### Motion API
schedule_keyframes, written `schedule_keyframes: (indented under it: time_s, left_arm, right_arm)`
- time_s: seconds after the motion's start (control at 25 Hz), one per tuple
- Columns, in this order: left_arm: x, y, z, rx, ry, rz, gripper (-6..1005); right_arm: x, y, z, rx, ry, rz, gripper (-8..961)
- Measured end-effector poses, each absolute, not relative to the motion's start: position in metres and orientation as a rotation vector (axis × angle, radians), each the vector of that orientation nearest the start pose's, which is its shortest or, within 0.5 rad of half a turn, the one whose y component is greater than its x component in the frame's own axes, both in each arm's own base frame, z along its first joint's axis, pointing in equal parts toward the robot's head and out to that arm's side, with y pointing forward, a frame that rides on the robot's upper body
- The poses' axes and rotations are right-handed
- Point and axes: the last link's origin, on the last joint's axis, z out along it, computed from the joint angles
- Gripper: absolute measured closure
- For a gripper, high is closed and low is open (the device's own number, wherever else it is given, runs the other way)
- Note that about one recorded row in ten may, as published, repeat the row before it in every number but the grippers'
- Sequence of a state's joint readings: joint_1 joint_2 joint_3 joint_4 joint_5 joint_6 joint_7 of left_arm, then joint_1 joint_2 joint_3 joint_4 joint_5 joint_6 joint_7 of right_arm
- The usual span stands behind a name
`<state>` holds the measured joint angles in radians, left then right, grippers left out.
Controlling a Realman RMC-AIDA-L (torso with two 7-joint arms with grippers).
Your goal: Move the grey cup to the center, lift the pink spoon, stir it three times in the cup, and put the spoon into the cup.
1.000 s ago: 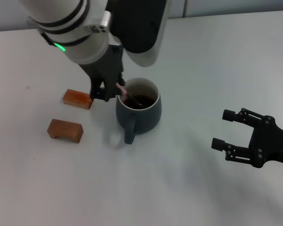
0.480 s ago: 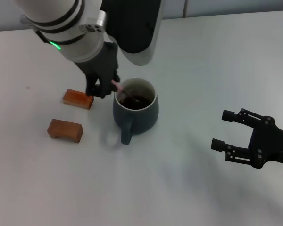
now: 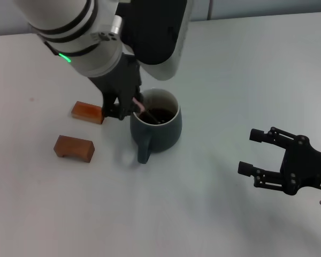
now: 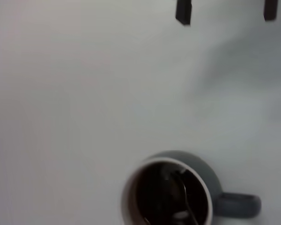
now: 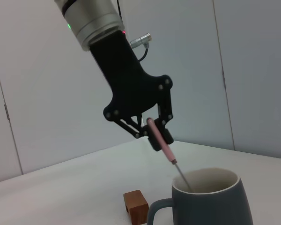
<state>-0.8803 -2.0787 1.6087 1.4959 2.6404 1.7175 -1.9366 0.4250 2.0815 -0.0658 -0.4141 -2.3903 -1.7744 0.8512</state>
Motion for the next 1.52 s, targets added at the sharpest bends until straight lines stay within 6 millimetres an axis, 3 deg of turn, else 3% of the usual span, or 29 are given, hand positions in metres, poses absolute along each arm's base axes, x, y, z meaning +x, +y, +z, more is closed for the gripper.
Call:
schedule_keyframes:
  time_s: [0.2, 0.44, 0.8, 1.16, 1.24, 1.36, 1.44, 1.48, 1.52]
  left_arm:
    - [-0.067, 0.353, -0.014, -2.773, 0.611, 0.903, 794]
    - [-0.060, 0.362, -0.016, -2.721, 0.633, 0.810, 782]
    - [-0.060, 0.352, -0.021, -2.792, 0.620, 0.769, 764]
    - [-0.053, 0.349, 0.003, -2.783, 0.527, 0.420, 746]
    - [-0.050, 0.353, 0.022, -2.769, 0.479, 0.222, 526]
    - [-0.049, 0.354, 0.031, -2.747, 0.467, 0.138, 382]
    - [-0.058, 0.352, 0.075, -2.653, 0.393, -0.246, 286]
    - [-0.058, 0.352, 0.075, -2.653, 0.393, -0.246, 275]
    - [-0.067, 0.351, 0.088, -2.622, 0.360, -0.362, 265]
  right_arm:
    - [0.317, 0.247, -0.010, -2.579, 0.470, 0.897, 113]
    - [0.316, 0.247, -0.010, -2.580, 0.470, 0.898, 113]
    - [0.317, 0.247, -0.009, -2.579, 0.469, 0.897, 114]
    - [0.316, 0.247, -0.010, -2.590, 0.465, 0.895, 114]
    - [0.316, 0.247, -0.010, -2.587, 0.463, 0.898, 114]
    - [0.316, 0.248, -0.010, -2.585, 0.463, 0.899, 114]
    - [0.316, 0.248, -0.010, -2.582, 0.462, 0.901, 114]
    - [0.316, 0.248, -0.010, -2.582, 0.462, 0.901, 114]
    - [0.316, 0.248, -0.009, -2.580, 0.461, 0.901, 114]
